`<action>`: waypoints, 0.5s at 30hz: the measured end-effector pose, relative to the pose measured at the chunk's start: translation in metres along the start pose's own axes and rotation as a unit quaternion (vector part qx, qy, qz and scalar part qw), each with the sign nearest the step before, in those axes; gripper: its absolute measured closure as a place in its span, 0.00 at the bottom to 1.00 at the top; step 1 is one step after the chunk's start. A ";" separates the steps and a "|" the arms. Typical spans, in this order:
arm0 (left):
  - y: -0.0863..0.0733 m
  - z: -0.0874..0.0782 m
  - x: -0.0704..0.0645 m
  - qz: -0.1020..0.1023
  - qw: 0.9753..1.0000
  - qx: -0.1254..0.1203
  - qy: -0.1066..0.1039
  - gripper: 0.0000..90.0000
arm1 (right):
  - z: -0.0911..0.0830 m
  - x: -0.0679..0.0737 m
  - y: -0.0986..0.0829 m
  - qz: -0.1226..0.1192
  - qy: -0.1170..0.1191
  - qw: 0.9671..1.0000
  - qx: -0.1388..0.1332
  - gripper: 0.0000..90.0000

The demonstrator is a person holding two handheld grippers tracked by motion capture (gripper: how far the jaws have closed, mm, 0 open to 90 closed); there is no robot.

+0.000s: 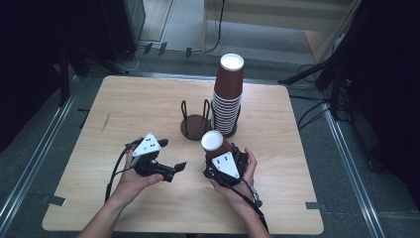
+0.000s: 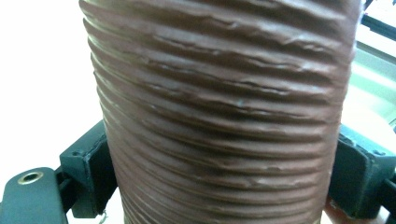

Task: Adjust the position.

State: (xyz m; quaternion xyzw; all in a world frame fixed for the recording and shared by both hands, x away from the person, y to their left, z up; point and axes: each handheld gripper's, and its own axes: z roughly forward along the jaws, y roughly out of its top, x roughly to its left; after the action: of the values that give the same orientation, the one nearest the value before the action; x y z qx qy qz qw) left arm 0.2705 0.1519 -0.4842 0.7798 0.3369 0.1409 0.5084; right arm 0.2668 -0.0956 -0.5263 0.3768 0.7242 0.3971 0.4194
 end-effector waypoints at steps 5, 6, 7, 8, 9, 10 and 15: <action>0.000 0.002 -0.003 0.009 1.000 0.003 -0.008 0.00 | 0.000 0.005 0.000 -0.012 0.007 1.000 -0.003 0.12; 0.000 0.002 -0.004 0.011 1.000 0.004 -0.009 0.00 | 0.000 0.006 0.000 -0.014 0.009 1.000 -0.004 0.12; 0.000 0.003 -0.005 0.012 1.000 0.004 -0.011 0.00 | 0.000 0.007 0.000 -0.017 0.012 1.000 -0.005 0.12; 0.000 0.003 -0.006 0.013 1.000 0.005 -0.012 0.00 | -0.001 0.009 0.000 -0.019 0.015 1.000 -0.004 0.12; 0.000 0.004 -0.007 0.014 1.000 0.005 -0.013 0.00 | -0.001 0.010 -0.001 -0.021 0.019 1.000 -0.005 0.12; 0.000 0.004 -0.007 0.015 1.000 0.006 -0.013 0.00 | -0.001 0.011 -0.001 -0.024 0.020 0.999 -0.005 0.12; 0.000 0.005 -0.010 0.019 1.000 0.004 -0.009 0.05 | -0.001 0.017 -0.002 -0.046 0.028 0.999 -0.011 0.12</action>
State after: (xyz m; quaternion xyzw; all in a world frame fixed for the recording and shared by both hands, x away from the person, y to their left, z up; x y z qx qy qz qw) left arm 0.2659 0.1420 -0.4847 0.7892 0.3183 0.1422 0.5055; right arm 0.2588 -0.0813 -0.5328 0.3274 0.7474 0.3959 0.4212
